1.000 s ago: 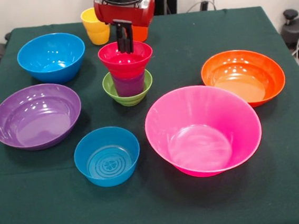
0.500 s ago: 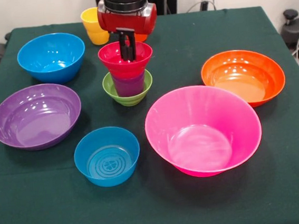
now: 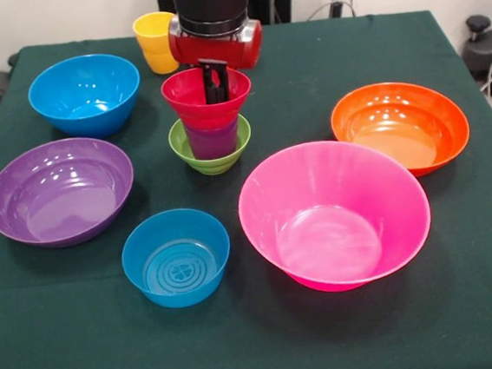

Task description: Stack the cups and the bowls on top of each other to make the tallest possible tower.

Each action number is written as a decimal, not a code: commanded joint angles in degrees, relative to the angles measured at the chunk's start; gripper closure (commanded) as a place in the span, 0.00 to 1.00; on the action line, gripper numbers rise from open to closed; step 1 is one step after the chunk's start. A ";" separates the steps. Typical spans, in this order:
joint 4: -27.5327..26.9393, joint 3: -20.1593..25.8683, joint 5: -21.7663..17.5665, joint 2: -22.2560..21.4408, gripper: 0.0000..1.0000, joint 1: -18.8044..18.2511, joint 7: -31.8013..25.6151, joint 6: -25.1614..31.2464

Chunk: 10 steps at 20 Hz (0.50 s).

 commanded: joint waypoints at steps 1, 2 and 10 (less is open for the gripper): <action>0.04 -0.10 -4.99 2.03 1.00 1.79 -0.89 -2.92; 0.07 -0.19 -4.91 2.01 1.00 1.90 -0.73 -3.00; -1.13 -0.06 -4.62 2.67 1.00 1.46 -1.47 -2.59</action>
